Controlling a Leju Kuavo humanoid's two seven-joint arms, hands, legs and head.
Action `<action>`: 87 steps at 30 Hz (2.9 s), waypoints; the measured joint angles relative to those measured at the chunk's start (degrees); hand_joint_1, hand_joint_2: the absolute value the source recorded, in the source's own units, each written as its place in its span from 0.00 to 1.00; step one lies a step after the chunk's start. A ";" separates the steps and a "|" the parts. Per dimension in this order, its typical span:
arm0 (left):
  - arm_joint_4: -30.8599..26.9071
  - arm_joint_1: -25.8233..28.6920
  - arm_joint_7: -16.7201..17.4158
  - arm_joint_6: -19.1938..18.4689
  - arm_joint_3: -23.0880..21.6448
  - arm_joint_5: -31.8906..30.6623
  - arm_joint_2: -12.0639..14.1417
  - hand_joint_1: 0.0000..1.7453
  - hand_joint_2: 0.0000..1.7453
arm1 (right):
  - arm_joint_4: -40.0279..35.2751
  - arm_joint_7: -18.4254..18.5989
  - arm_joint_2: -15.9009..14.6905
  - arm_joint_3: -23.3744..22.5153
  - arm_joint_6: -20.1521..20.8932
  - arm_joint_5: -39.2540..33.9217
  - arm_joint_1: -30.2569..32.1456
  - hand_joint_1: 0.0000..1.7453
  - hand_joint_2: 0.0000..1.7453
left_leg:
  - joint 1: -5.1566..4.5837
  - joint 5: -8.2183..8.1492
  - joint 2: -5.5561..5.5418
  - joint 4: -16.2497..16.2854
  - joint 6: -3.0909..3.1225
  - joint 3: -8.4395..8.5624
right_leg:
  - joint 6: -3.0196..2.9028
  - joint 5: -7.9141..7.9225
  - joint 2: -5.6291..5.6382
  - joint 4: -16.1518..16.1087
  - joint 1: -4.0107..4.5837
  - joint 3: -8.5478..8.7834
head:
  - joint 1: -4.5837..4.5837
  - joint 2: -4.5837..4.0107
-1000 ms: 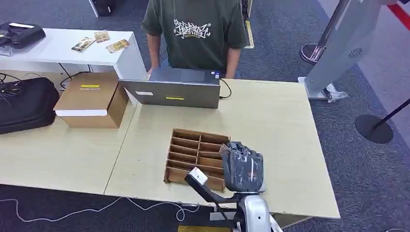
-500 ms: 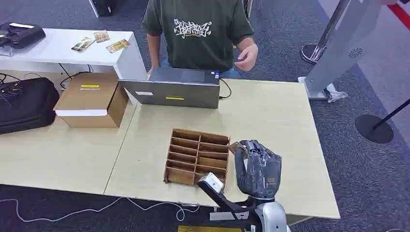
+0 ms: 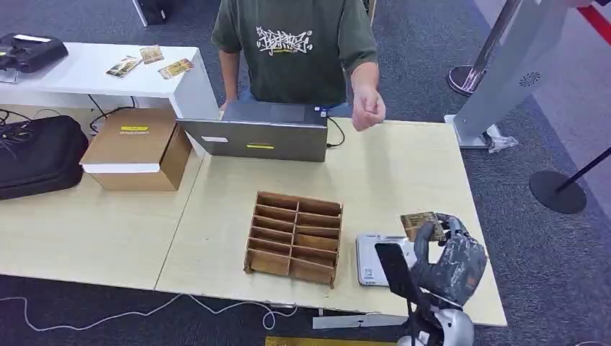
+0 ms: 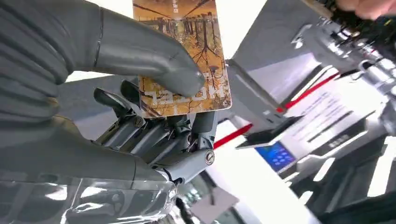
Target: Pass the card to the sensor for recognition and then transmit it.
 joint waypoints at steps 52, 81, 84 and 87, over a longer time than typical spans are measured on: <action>0.09 -0.60 0.33 0.35 -2.43 -1.95 1.07 0.00 0.00 | 11.54 -9.22 1.81 -8.78 -6.36 1.15 -20.35 1.00 1.00 | 0.01 0.06 0.00 -0.01 -0.08 0.08 | -0.01 0.01 -0.01 0.09 0.00 0.09 | 0.00 0.00; -0.78 -2.28 1.75 1.03 -2.45 -11.21 2.45 0.00 0.00 | 35.90 -2.78 6.18 -4.70 -6.38 19.64 -44.45 1.00 1.00 | 0.02 0.13 -0.04 0.00 -0.13 0.11 | -0.08 0.05 -0.02 0.15 0.01 0.06 | 0.00 0.00; -1.05 -2.32 1.95 1.03 -2.45 -11.76 2.56 0.00 0.00 | 38.74 -0.01 6.03 -3.84 -6.38 20.27 -46.70 1.00 1.00 | 0.03 0.17 -0.03 0.01 -0.18 0.43 | -0.10 0.09 0.03 0.17 0.01 -0.02 | 0.00 0.00; -1.14 -2.40 2.32 1.03 -2.45 -12.15 2.58 0.00 0.00 | 41.60 2.76 5.57 -2.53 -6.38 20.29 -48.58 1.00 1.00 | 0.03 0.17 -0.03 0.01 -0.18 0.43 | -0.10 0.09 0.03 0.16 0.01 -0.03 | 0.00 0.00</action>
